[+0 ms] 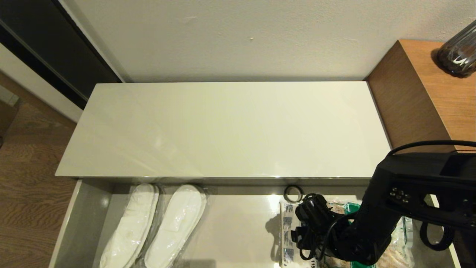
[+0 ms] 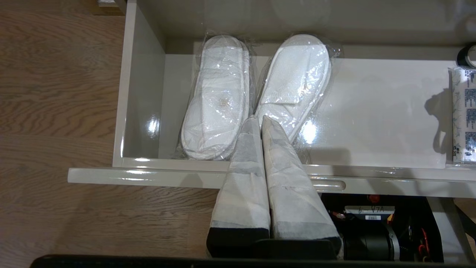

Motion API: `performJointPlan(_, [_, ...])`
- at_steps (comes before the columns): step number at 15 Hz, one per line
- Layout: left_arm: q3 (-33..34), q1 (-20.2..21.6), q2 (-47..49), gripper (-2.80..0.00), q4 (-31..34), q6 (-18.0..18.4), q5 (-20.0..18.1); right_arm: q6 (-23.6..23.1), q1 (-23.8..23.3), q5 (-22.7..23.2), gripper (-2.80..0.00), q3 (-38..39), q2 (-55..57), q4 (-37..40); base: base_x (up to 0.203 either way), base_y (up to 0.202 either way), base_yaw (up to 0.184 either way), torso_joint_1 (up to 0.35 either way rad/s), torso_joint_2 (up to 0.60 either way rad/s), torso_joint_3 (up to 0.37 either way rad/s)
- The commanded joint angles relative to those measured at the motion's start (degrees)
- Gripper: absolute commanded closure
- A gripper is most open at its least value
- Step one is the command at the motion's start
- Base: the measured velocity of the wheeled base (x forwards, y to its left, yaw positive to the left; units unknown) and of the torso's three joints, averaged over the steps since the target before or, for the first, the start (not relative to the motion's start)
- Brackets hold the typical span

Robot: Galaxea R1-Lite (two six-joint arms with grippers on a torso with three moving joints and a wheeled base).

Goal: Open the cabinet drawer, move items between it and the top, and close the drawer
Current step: Take out the tissue from the drawer

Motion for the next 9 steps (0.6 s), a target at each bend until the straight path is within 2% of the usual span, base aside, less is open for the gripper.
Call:
performJointPlan(1, [0.0, -0.1, 0.0, 0.0, 0.1, 0.0, 0.0, 0.1, 0.0, -0.2, -2.8, -0.2, 0.7, -0.2, 0.0, 0.0, 0.0, 0.0, 0.0, 0.0])
performJointPlan(4, [0.0, -1.1, 0.0, 0.0, 0.1, 0.0, 0.0, 0.0, 0.1, -0.2, -2.8, -0.3, 0.7, -0.2, 0.0, 0.0, 0.0, 0.0, 0.0, 0.0])
performJointPlan(9, [0.0, -0.1, 0.0, 0.0, 0.2, 0.0, 0.0, -0.5, 0.1, -0.3, -2.8, -1.2, 0.9, -0.1, 0.0, 0.0, 0.0, 0.0, 0.0, 0.0])
